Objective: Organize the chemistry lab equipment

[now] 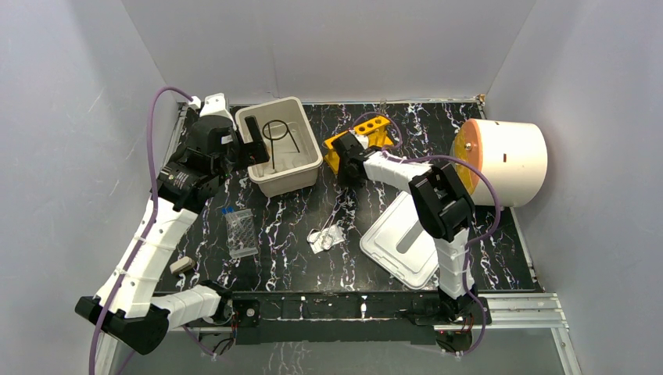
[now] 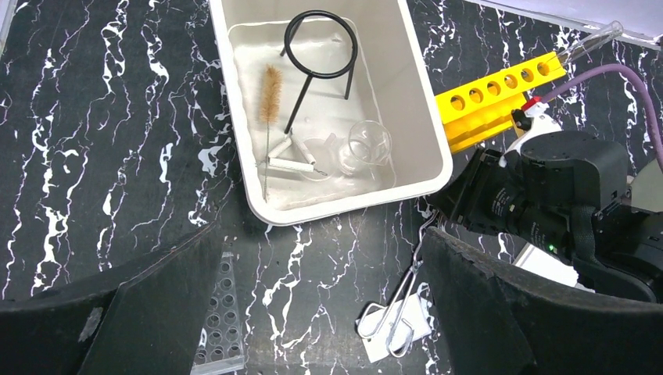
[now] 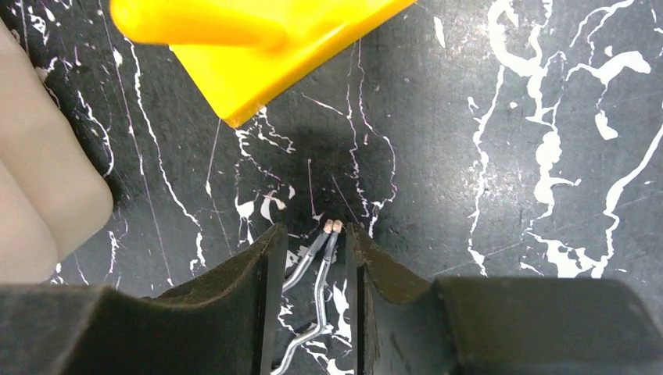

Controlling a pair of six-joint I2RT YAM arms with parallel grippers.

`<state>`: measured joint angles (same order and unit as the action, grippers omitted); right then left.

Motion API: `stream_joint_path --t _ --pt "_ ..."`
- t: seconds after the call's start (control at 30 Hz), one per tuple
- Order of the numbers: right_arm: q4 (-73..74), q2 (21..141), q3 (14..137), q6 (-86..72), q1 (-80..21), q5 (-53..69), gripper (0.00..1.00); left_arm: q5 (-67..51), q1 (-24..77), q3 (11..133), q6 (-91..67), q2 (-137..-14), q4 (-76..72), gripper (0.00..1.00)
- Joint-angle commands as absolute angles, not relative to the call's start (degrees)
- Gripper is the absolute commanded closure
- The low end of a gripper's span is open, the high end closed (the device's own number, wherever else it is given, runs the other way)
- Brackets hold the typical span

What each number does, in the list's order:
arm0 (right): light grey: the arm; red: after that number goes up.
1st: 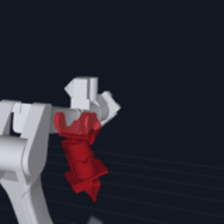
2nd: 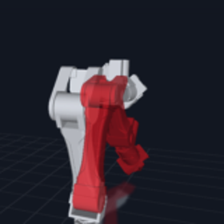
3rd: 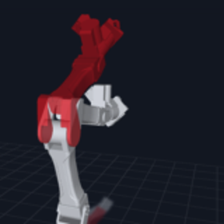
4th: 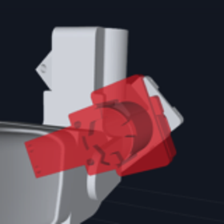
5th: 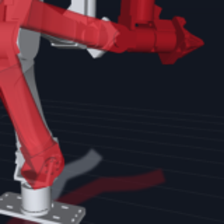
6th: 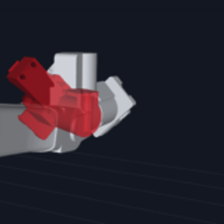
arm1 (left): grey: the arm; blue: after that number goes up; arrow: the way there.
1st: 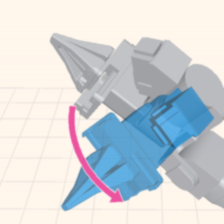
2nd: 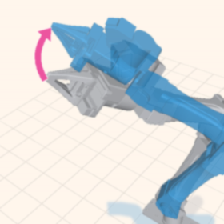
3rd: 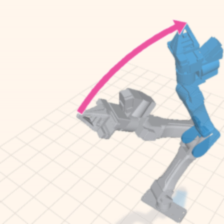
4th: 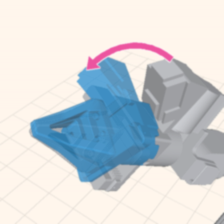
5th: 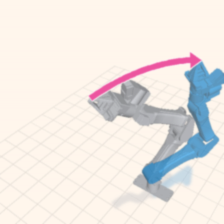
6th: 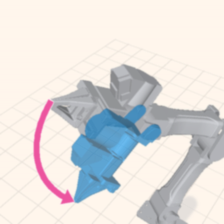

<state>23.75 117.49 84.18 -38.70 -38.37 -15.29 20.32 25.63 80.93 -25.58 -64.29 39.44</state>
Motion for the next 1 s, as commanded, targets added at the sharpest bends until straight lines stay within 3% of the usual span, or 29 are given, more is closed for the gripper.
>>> stream_joint_path --t 0.0,0.37,0.6,0.97 --pt "22.9 118.6 87.5 -39.8 -37.9 -15.4 0.60 18.7 25.9 82.4 -25.5 -63.5 39.1 0.02" --pt "21.9 119.7 86.5 -40.2 -37.4 -14.0 0.76 17.3 25.8 81.6 -25.4 -63.5 39.4 0.02" --pt "20.2 118.7 85.9 -36.5 -37.4 -14.2 1.00 12.0 25.9 79.8 -25.1 -63.8 38.6 0.02" --pt "14.6 108.2 79.6 -36.5 -34.6 -7.1 1.00 -8.9 25.9 75.7 -25.3 -65.1 32.2 0.02"
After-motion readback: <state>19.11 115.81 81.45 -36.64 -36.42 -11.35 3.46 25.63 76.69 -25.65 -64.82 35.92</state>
